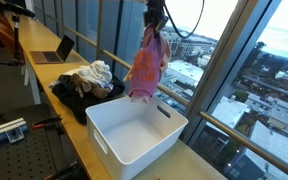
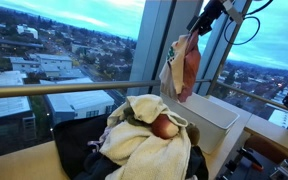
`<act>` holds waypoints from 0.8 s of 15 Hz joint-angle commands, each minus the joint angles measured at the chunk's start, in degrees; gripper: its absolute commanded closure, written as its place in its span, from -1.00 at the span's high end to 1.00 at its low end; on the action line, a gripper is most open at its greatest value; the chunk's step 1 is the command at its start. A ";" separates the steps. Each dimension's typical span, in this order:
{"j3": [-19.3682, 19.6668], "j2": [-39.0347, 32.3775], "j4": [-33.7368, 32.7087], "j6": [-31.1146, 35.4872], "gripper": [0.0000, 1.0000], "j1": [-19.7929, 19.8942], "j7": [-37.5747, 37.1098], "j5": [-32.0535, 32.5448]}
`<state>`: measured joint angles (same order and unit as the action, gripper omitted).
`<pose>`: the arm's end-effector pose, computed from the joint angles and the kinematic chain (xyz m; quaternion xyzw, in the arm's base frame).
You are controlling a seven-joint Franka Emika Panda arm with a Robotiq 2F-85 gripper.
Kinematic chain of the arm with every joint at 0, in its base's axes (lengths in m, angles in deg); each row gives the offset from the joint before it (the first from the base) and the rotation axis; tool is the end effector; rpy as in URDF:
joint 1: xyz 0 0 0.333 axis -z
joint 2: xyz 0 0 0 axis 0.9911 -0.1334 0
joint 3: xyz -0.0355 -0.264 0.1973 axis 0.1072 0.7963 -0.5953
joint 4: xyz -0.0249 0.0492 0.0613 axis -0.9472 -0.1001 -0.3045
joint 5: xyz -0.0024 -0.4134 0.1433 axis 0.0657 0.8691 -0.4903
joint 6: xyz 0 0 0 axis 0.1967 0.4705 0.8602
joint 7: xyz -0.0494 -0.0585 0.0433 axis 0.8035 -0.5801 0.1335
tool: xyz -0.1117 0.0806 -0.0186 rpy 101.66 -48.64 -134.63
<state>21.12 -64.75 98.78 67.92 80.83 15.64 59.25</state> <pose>0.7199 0.0333 0.5404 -0.9772 0.0144 -0.2107 0.0221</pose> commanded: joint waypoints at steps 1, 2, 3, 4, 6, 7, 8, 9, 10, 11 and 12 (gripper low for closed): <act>-3.04 3.85 -1.91 -3.98 -0.98 -4.60 -2.18 2.71; -4.13 4.21 -2.10 -4.30 -0.98 -6.00 -2.87 3.42; -5.09 4.60 -2.68 -5.01 -0.98 -7.07 -3.21 3.81; -6.16 4.74 -2.32 -4.92 -0.98 -8.40 -3.94 4.50; -7.80 5.00 -2.26 -5.43 -0.98 -10.26 -4.53 5.32; -8.59 4.79 -1.71 -5.07 -0.98 -11.26 -5.04 5.95; -9.29 4.83 -1.35 -5.12 -0.98 -12.04 -5.16 6.13; -9.94 4.78 -0.90 -5.02 -0.98 -12.81 -5.33 6.35; -10.60 4.81 -0.27 -4.84 -0.98 -13.50 -5.48 6.32; -11.15 5.07 0.34 -4.98 -0.98 -14.03 -5.32 5.99; -11.84 4.99 1.81 -4.27 -0.98 -14.77 -5.59 6.11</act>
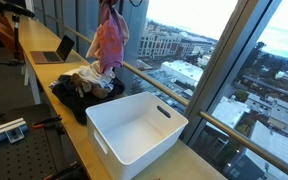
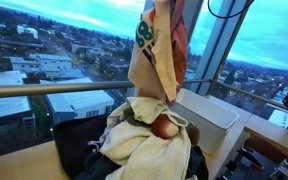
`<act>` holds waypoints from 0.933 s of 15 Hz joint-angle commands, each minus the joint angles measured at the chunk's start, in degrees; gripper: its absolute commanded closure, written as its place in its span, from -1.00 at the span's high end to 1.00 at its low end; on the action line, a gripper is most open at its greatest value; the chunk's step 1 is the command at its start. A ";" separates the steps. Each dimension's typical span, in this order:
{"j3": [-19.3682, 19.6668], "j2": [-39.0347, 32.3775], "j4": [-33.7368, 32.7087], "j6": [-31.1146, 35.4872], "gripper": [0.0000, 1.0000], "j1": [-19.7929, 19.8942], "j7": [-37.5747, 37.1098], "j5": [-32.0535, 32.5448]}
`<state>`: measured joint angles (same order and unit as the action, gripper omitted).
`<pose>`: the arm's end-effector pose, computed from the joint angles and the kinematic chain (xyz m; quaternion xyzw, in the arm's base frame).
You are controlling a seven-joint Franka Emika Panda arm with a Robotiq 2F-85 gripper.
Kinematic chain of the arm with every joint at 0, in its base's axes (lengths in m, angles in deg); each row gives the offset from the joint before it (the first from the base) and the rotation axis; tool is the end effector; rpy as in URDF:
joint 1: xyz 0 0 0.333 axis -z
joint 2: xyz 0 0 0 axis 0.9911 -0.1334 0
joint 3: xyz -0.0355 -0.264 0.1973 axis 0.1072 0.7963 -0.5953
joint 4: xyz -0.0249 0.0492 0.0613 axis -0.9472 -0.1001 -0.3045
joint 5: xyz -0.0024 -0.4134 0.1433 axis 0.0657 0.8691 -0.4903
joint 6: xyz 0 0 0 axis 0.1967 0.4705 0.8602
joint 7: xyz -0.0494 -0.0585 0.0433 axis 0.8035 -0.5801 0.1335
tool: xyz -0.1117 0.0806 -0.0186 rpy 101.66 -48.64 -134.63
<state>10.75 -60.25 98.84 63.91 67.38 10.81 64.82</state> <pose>0.6282 0.2990 0.5874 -0.9625 -0.1615 -0.2141 0.0409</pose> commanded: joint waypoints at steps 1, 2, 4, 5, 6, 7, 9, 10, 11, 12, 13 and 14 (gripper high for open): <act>-2.01 0.53 2.74 -0.21 -0.98 -1.97 -0.85 0.88; -2.66 0.60 4.62 0.07 -0.98 -2.80 -1.11 1.87; -3.88 0.72 7.89 0.49 -0.98 -4.32 -1.51 3.59; -4.43 0.77 9.22 0.49 -0.98 -4.97 -1.72 4.05; -5.01 0.73 11.13 0.88 -0.98 -5.65 -2.05 4.57; -5.46 0.43 12.24 0.79 -0.98 -6.23 -2.38 5.19; -6.11 -0.25 14.19 0.63 -0.98 -7.14 -2.77 5.98; -6.34 -0.37 15.00 0.49 -0.98 -7.45 -2.86 6.11; -6.50 -0.46 15.91 0.58 -0.98 -7.65 -2.92 6.17; -6.57 -0.52 16.78 0.65 -0.98 -7.75 -2.86 6.17; -6.60 -0.61 17.24 0.49 -0.98 -7.85 -2.85 6.17; -6.57 -0.64 17.73 0.46 -0.98 -7.86 -2.91 6.09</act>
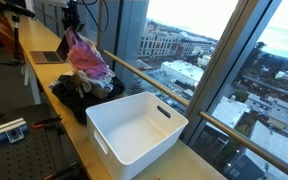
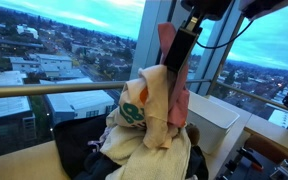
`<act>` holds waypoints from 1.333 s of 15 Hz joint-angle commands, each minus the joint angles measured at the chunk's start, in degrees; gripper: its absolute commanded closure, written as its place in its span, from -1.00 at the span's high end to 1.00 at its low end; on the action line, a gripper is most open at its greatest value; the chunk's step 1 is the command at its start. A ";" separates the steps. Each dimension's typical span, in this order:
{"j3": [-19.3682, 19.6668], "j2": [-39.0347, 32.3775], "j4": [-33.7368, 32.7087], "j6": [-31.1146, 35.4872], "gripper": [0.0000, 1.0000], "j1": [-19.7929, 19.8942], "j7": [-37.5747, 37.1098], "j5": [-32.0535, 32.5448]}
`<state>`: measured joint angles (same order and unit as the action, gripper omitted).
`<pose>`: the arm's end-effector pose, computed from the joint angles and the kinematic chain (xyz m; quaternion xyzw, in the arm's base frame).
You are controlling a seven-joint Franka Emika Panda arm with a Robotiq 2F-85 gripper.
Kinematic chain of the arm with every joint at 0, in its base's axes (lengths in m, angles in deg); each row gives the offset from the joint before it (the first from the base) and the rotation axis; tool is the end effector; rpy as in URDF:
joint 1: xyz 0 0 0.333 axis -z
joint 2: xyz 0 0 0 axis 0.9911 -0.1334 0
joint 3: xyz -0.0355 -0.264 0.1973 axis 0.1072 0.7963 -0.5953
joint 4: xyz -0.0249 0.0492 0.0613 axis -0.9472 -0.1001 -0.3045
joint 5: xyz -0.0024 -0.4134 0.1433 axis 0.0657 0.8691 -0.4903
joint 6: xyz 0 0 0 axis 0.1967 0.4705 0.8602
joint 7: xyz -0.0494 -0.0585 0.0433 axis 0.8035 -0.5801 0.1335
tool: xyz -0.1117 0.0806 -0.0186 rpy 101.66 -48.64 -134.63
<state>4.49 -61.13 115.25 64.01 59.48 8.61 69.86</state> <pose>0.5082 0.4141 0.4206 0.9523 0.2920 0.0865 0.0169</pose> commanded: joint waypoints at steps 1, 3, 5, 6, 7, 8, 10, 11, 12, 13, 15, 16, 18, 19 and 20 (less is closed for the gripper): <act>-0.25 0.25 1.56 0.31 -0.42 0.08 -0.89 0.92; -0.13 0.24 1.47 0.04 -0.30 0.24 -0.93 0.69; 0.04 0.27 0.87 -0.40 -0.01 0.60 -0.73 0.23; 0.16 0.28 0.51 -0.60 0.16 0.85 -0.63 0.01; 0.38 0.27 0.09 -0.69 0.28 1.14 -0.56 0.00; 0.70 0.35 -0.38 -0.81 0.43 1.55 -0.43 -0.02; 1.74 0.61 -1.25 -0.98 0.72 2.95 0.18 -0.27; 2.49 0.67 -1.67 -1.05 0.88 3.93 0.52 -0.37; 3.48 0.84 -2.03 -1.02 0.98 5.18 0.96 -0.47; 4.39 0.76 -2.37 -0.92 1.00 6.29 1.14 -0.43; 6.53 0.59 -3.00 -0.70 1.00 8.92 1.83 -0.49; 7.65 0.55 -3.31 -0.69 1.00 10.32 2.45 -0.62; 9.39 -0.40 -3.82 -0.17 1.00 12.32 2.85 -0.27; 10.05 -0.58 -3.92 -0.25 1.00 13.15 3.20 -0.40; 10.58 -1.14 -3.85 0.09 1.00 13.79 3.14 -0.30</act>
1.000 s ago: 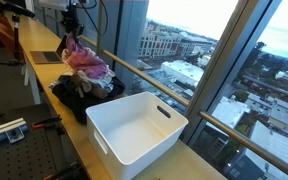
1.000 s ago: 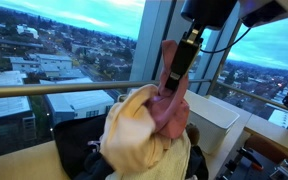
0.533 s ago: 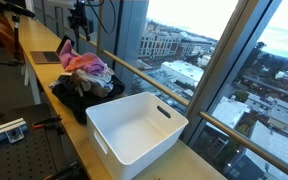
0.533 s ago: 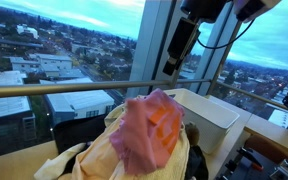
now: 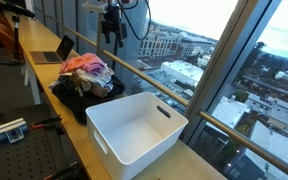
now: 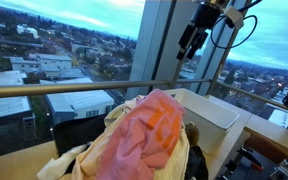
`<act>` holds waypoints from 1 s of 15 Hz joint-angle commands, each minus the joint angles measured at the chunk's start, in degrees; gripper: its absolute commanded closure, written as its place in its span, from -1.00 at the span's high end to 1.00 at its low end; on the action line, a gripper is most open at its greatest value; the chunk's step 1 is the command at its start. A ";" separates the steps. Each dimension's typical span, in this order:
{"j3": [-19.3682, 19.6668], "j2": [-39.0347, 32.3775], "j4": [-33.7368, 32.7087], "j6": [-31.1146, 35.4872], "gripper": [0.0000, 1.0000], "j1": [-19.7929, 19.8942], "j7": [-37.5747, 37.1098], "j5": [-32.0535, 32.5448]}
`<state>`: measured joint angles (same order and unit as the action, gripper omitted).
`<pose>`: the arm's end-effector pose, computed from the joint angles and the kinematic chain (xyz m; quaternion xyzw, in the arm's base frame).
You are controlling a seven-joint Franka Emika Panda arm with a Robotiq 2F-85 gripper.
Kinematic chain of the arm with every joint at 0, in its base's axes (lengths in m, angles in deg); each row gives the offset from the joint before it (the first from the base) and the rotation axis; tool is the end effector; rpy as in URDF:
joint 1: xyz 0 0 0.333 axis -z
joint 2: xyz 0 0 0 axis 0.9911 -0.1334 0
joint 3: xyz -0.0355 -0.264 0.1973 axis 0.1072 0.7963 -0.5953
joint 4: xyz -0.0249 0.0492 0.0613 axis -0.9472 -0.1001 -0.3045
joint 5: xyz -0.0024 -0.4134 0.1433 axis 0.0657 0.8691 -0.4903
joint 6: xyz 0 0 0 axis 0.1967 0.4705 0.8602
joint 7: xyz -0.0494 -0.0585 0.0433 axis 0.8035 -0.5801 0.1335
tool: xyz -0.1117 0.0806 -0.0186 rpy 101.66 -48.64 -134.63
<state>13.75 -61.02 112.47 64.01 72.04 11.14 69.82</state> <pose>0.6353 0.2012 0.4450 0.9854 0.1275 0.1052 0.0404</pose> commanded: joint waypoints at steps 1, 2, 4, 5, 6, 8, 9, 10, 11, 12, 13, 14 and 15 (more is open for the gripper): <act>1.77 -1.75 -1.07 0.21 1.00 1.74 0.52 -0.19; 2.12 -2.40 -1.03 0.43 1.00 2.12 0.32 -0.10; 2.81 -3.71 -0.99 0.74 1.00 2.73 0.18 -0.14; 3.14 -4.33 -0.99 0.92 1.00 3.05 0.28 -0.28; 3.50 -4.91 -0.99 1.14 1.00 3.40 0.40 -0.45; 4.51 -6.06 -1.10 1.70 1.00 4.40 1.01 -0.89; 5.02 -6.56 -1.20 1.88 1.00 4.87 1.16 -1.01; 5.55 -7.02 -1.22 2.02 1.00 5.51 1.39 -1.25; 6.13 -7.38 -1.10 2.38 1.00 6.24 1.65 -1.61; 6.62 -7.71 -1.02 2.79 1.00 6.85 1.75 -1.88; 7.08 -7.87 -0.79 3.15 1.00 7.64 2.06 -2.39; 7.49 -8.11 -0.67 3.44 1.00 8.29 2.19 -2.77; 7.83 -8.07 -0.44 3.63 1.00 8.96 2.58 -3.36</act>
<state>20.55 -68.62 112.40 66.68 79.53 11.73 68.93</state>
